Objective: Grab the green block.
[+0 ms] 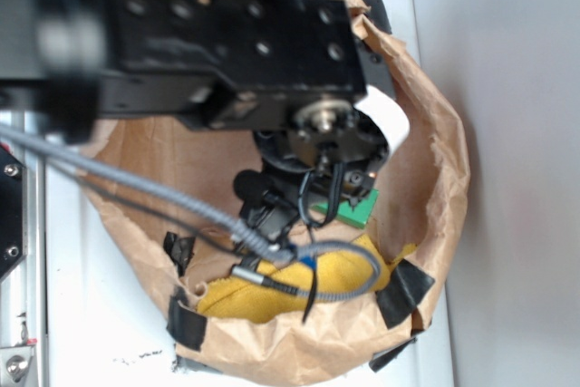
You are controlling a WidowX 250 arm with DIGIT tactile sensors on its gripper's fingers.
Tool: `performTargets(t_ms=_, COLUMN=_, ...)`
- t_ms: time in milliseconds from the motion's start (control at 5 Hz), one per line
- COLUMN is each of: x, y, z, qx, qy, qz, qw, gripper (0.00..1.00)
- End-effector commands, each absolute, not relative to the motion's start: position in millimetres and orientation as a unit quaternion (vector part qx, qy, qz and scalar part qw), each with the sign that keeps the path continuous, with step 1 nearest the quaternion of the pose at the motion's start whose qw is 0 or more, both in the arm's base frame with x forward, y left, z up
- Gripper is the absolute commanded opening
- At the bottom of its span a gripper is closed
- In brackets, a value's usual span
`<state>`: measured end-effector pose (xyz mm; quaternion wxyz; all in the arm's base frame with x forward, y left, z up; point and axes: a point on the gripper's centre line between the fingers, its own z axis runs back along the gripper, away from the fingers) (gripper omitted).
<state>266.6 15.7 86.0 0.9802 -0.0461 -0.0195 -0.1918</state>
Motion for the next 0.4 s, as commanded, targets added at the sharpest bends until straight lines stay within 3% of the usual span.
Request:
performTargets(t_ms=0, x=293, y=28, z=82, qx=-0.037, qy=-0.058, qz=-0.178, qw=0.982, gripper=1.0)
performTargets(t_ms=200, x=305, y=22, z=80, qx=-0.045, qy=-0.067, qz=-0.175, qw=0.981, gripper=1.0)
